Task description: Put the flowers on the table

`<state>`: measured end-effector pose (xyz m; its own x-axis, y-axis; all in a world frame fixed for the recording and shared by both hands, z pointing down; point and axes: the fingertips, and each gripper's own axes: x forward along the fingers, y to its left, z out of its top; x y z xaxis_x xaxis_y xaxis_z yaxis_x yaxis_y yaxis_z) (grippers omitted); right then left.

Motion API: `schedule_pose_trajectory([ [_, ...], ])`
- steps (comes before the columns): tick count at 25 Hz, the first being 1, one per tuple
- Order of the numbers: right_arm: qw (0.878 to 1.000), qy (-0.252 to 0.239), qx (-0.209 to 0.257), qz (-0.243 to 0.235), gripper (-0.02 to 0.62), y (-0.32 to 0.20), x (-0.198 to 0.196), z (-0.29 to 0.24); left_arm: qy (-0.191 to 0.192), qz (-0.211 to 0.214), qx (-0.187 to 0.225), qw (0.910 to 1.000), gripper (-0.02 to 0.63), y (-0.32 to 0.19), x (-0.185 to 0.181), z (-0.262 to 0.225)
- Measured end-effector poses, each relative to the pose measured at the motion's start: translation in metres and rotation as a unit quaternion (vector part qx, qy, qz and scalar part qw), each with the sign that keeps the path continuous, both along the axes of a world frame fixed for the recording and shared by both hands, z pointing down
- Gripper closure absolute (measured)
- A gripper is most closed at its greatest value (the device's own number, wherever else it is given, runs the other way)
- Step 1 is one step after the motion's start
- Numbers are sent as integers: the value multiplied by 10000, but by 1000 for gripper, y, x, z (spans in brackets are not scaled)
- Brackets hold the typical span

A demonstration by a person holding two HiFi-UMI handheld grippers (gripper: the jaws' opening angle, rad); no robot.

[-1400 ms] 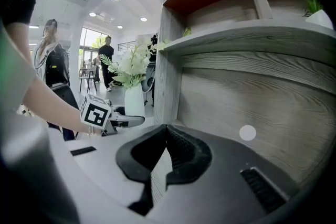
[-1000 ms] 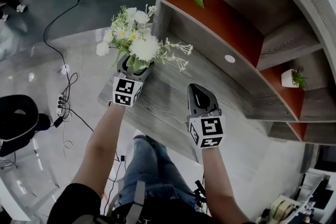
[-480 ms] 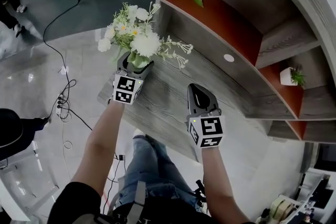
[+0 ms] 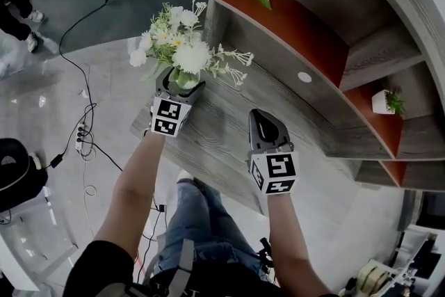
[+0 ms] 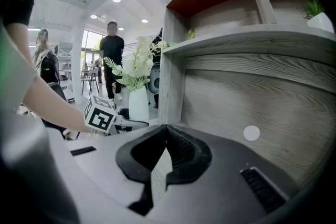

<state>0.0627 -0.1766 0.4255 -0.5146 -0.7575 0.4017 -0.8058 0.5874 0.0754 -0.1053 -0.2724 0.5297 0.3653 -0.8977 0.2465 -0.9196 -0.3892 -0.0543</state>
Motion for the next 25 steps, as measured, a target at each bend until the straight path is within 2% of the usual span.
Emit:
schedule_pose_trajectory([
  [7, 10000, -28, 46, -53, 581, 2, -6, -9, 71, -38, 36, 10000, 144, 8, -4, -15],
  [25, 9987, -184, 430, -186, 581, 12, -6, -65, 119, -370, 60, 9992, 140, 56, -7, -60],
])
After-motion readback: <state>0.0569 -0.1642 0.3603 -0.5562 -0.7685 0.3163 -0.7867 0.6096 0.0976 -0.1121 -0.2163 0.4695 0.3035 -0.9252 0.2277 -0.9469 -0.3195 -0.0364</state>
